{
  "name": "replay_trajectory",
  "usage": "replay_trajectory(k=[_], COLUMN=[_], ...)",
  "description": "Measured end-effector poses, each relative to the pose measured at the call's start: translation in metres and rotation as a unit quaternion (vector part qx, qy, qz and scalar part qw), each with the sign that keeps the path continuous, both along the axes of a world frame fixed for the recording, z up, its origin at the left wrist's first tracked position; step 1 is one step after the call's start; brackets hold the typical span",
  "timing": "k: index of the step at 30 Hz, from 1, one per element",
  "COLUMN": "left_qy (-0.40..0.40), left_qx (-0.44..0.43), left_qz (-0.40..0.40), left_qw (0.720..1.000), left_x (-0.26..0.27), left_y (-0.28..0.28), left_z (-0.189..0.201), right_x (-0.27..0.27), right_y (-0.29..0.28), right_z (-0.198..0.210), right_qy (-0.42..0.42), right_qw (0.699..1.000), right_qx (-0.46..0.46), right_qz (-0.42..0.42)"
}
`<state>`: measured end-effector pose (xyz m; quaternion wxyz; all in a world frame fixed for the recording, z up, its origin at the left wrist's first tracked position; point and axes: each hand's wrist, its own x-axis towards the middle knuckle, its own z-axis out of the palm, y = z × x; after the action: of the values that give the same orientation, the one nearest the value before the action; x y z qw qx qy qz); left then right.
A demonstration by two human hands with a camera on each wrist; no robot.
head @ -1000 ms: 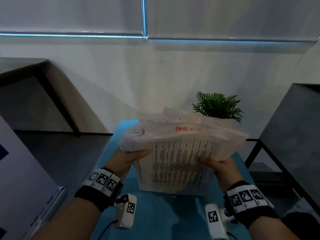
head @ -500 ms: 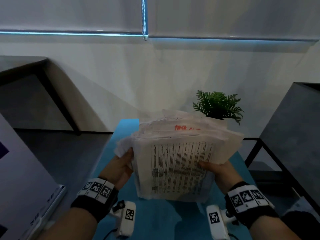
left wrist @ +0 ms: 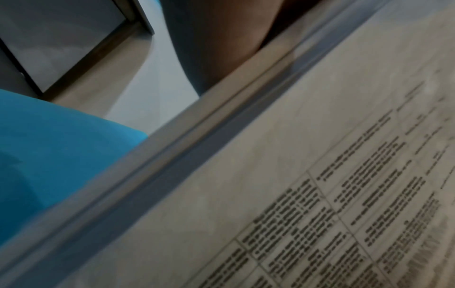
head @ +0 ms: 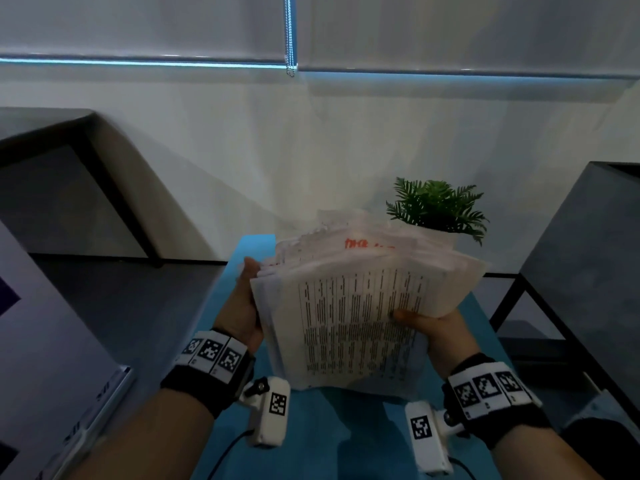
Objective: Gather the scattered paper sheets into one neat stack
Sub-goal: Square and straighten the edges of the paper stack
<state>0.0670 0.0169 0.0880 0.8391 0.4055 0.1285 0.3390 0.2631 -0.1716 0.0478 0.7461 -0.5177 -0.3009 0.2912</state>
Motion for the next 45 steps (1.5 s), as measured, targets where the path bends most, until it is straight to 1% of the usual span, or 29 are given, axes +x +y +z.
replay_trajectory(k=[3, 5, 7, 8, 9, 10, 11, 13, 14, 16, 19, 23, 25, 28, 29, 33, 38, 41, 43, 45], left_qy=[0.017, 0.029, 0.031, 0.048, 0.087, 0.137, 0.175, 0.204, 0.2, 0.163, 0.119, 0.106, 0.095, 0.086, 0.086, 0.118, 0.096, 0.088, 0.125, 0.163], left_qx=[0.031, 0.063, 0.078, 0.087, 0.114, 0.146, 0.173, 0.182, 0.173, 0.141, 0.16, 0.135, 0.128, 0.113, 0.113, 0.126, 0.111, 0.136, 0.131, 0.118], left_qz=[0.025, 0.049, 0.027, -0.011, -0.043, -0.055, -0.058, -0.01, 0.013, 0.011, -0.009, -0.024, -0.041, -0.026, -0.019, -0.011, -0.005, -0.014, -0.027, -0.013], left_qw=[0.999, 0.996, 0.996, 0.995, 0.989, 0.978, 0.967, 0.962, 0.964, 0.976, 0.98, 0.985, 0.986, 0.99, 0.99, 0.985, 0.989, 0.987, 0.983, 0.979], left_x=[-0.002, -0.007, -0.02, -0.028, -0.033, -0.035, -0.035, -0.027, -0.023, -0.015, -0.014, -0.014, -0.012, -0.012, -0.013, -0.018, -0.011, -0.015, -0.018, -0.016], left_y=[-0.004, -0.004, -0.003, -0.002, -0.005, -0.009, -0.012, -0.017, -0.016, -0.008, 0.002, 0.001, -0.002, 0.001, 0.002, 0.0, -0.006, -0.003, -0.003, -0.004], left_z=[0.007, -0.005, -0.019, -0.027, -0.031, -0.034, -0.036, -0.028, -0.023, -0.016, -0.01, -0.014, -0.012, -0.009, -0.01, -0.018, -0.011, -0.012, -0.02, -0.03], right_x=[0.0, 0.0, 0.0, 0.0, 0.001, -0.001, -0.002, -0.004, -0.005, -0.004, 0.004, 0.003, -0.003, -0.004, -0.002, -0.001, -0.005, -0.004, -0.006, -0.009], right_y=[-0.004, -0.006, -0.008, -0.008, -0.008, -0.007, -0.004, 0.002, 0.004, 0.004, -0.006, -0.007, -0.001, 0.0, -0.002, -0.009, 0.0, -0.007, -0.011, -0.005], right_z=[-0.002, -0.01, -0.015, -0.016, -0.017, -0.016, -0.016, -0.014, -0.011, -0.001, 0.002, -0.007, -0.001, 0.015, 0.014, 0.009, 0.018, 0.018, 0.009, 0.001], right_qy=[-0.01, -0.013, -0.002, 0.003, 0.008, 0.011, 0.009, -0.002, -0.004, -0.005, 0.007, 0.011, 0.006, 0.011, 0.007, -0.002, 0.006, 0.004, 0.005, 0.001], right_qw=[1.0, 0.999, 0.999, 0.999, 0.999, 0.999, 0.999, 0.999, 1.0, 1.0, 1.0, 0.999, 1.0, 1.0, 1.0, 1.0, 1.0, 1.0, 1.0, 0.998], right_qx=[-0.005, -0.03, -0.048, -0.047, -0.045, -0.046, -0.045, -0.032, -0.028, -0.013, 0.006, -0.033, -0.012, 0.023, 0.023, -0.021, 0.017, 0.014, -0.017, -0.056], right_qz=[-0.001, 0.004, -0.001, -0.002, 0.0, 0.003, 0.002, -0.004, -0.012, -0.021, -0.013, -0.005, -0.002, -0.003, 0.003, 0.005, -0.022, -0.019, -0.008, -0.016])
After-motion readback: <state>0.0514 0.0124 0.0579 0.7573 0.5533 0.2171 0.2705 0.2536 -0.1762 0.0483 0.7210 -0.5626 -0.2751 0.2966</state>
